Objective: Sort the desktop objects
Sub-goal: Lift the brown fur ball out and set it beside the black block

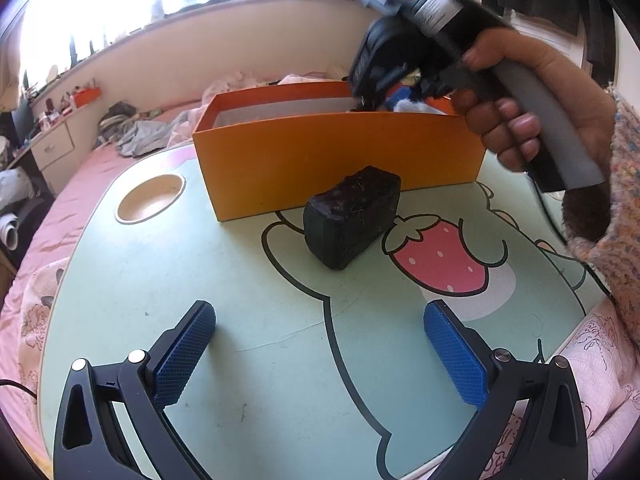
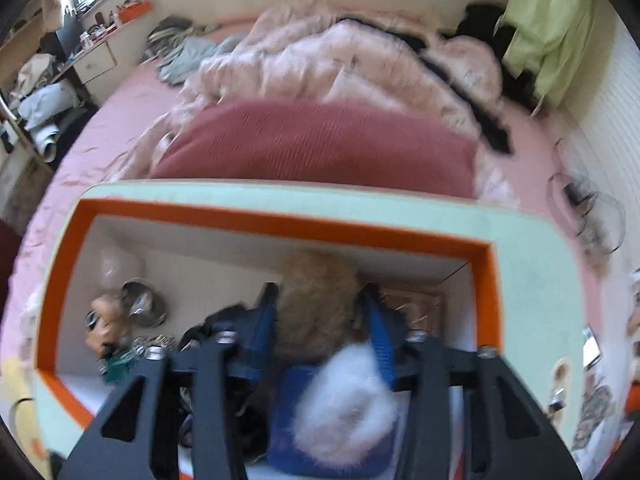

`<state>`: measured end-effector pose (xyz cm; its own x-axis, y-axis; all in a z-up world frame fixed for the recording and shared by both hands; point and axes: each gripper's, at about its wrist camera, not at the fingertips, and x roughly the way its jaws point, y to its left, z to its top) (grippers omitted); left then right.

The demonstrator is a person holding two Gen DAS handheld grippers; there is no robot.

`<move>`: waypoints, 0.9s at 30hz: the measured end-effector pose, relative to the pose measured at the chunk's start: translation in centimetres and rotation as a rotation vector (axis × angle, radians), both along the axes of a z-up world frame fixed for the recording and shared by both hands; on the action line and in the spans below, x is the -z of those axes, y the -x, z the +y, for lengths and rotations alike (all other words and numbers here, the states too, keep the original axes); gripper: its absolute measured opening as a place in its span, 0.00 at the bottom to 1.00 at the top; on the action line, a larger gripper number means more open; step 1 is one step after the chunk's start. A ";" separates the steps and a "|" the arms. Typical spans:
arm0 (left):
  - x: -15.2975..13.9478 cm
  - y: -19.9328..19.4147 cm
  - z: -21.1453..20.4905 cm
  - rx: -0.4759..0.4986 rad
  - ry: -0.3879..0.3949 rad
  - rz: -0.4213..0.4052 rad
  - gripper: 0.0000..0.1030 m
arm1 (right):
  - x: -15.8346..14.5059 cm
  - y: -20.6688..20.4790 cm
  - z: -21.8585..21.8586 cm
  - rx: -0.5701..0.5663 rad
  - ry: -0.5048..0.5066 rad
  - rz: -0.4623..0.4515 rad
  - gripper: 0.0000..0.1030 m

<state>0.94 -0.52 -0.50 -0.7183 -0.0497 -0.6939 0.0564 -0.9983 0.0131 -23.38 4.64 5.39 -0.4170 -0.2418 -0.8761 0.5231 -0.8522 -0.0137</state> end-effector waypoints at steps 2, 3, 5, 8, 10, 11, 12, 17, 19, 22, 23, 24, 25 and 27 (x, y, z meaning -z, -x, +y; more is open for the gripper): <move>-0.1 0.0 -0.1 0.000 0.001 0.001 1.00 | -1.5 -0.5 0.8 -0.027 0.089 0.011 0.26; -0.1 0.0 -0.1 0.000 0.000 0.001 1.00 | -2.6 -1.0 1.3 -0.036 0.124 0.044 0.26; -0.1 -0.1 -0.1 0.000 0.001 0.001 1.00 | -5.4 -2.7 2.4 -0.054 0.186 0.143 0.26; -0.1 0.0 -0.1 0.000 0.000 0.001 1.00 | -8.6 -5.3 4.8 -0.099 0.312 0.192 0.26; -0.1 0.0 -0.1 0.000 0.001 0.001 1.00 | -9.4 -6.9 6.2 -0.120 0.357 0.175 0.26; -0.1 -0.1 -0.1 0.000 0.000 0.001 1.00 | -9.3 -7.7 7.0 -0.130 0.363 0.154 0.26; -0.1 -0.1 -0.1 0.000 0.000 0.001 1.00 | -8.7 -8.5 7.7 -0.138 0.362 0.129 0.26; 0.0 -0.1 -0.2 0.000 0.000 0.001 1.00 | -3.7 -11.7 9.6 -0.165 0.292 0.010 0.26; -0.1 -0.1 -0.3 -0.001 0.001 0.002 1.00 | -1.6 -12.1 9.7 -0.177 0.251 -0.030 0.26; -0.2 0.0 -0.2 -0.001 0.002 0.002 1.00 | 0.7 -12.2 9.1 -0.172 0.199 -0.053 0.26; -0.2 0.0 -0.2 -0.001 0.001 0.002 1.00 | 1.1 -11.9 8.9 -0.155 0.206 -0.048 0.29; -0.2 0.0 -0.2 -0.001 0.001 0.002 1.00 | 1.1 -11.7 8.9 -0.140 0.229 -0.037 0.30; -0.2 0.0 -0.2 -0.001 0.002 0.001 1.00 | 0.9 -11.6 9.2 -0.121 0.278 -0.020 0.34; -0.2 0.0 -0.2 -0.002 0.002 0.001 1.00 | 0.1 -11.9 10.1 -0.088 0.348 0.009 0.55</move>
<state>0.92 -0.71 -0.32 -0.7191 -0.0520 -0.6930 0.0580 -0.9982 0.0147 -11.46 14.72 5.32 -0.3891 -0.5603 -0.7312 0.5957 -0.7585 0.2642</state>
